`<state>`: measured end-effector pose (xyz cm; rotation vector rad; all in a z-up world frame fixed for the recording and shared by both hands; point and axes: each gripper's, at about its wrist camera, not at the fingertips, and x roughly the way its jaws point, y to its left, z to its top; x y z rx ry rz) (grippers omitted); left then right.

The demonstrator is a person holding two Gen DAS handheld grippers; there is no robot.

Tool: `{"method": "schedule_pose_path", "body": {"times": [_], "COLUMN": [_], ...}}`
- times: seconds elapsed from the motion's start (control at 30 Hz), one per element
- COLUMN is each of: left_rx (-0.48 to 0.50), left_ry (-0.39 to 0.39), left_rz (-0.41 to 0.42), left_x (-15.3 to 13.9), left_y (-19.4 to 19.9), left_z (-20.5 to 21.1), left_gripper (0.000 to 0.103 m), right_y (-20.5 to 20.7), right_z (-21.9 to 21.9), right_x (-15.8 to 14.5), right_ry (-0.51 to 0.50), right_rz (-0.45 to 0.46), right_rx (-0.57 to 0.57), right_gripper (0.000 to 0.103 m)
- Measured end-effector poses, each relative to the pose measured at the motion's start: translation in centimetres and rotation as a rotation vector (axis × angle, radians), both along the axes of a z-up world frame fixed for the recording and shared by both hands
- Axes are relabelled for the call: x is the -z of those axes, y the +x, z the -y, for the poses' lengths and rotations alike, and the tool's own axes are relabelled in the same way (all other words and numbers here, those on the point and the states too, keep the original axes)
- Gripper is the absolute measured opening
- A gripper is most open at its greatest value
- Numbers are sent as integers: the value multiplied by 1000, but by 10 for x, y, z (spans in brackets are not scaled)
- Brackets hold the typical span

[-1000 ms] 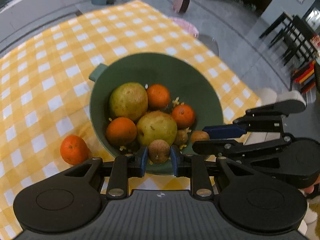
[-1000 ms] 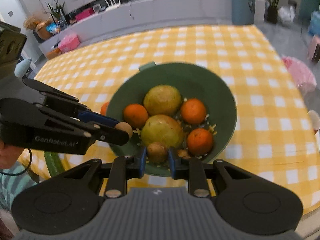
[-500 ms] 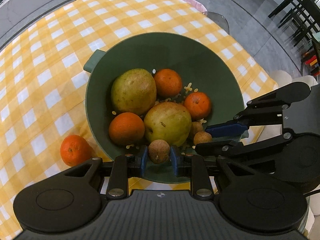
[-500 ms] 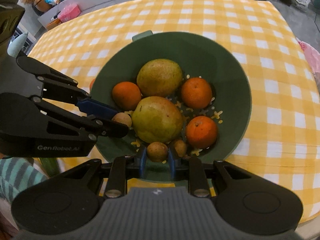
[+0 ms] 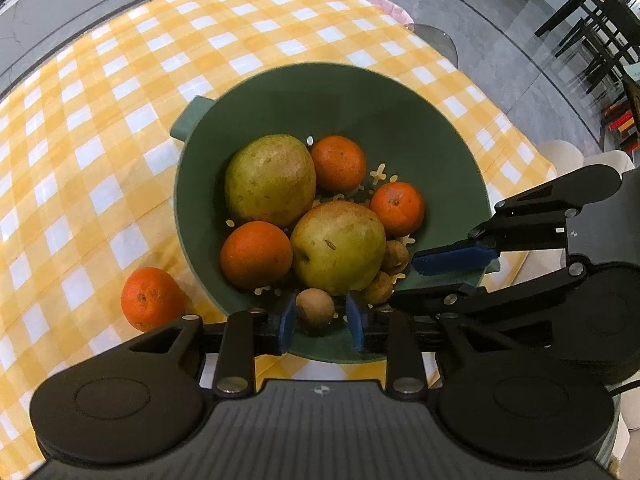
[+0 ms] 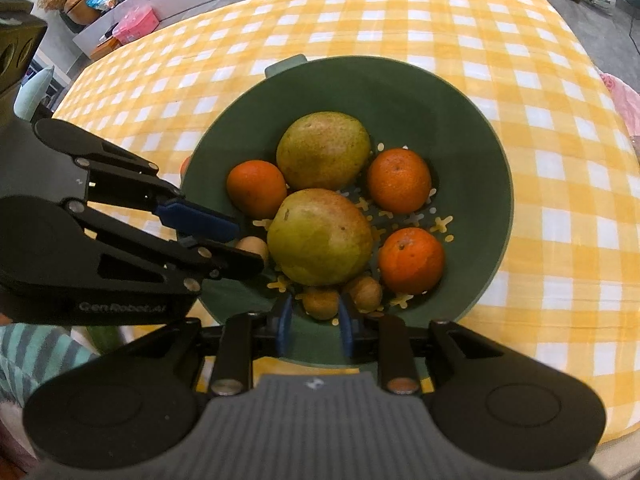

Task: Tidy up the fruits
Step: 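Withdraw both tools from the colander toward the remaining kiwi and tomato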

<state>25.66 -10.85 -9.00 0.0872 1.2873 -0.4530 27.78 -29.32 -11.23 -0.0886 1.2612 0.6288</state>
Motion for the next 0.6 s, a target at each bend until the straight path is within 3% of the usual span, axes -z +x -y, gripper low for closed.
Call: {"method": "schedule_pose_path", "body": {"times": [0.07, 0.27, 0.6], "left_rx": [1, -22, -77], "left_ry": [-8, -45, -45], "left_rz": [17, 103, 333], "left_x": [-7, -36, -84], "left_y": [-3, -16, -60], "left_z": [-3, -16, -55], "left_gripper": [36, 39, 39], "right_y": [-2, -11, -65], "right_z": [2, 8, -5], "right_x": [-3, -24, -71], "right_ry": [6, 46, 137], "right_rz": [8, 58, 282], "right_rx": [10, 55, 139], "right_gripper": [34, 36, 37]}}
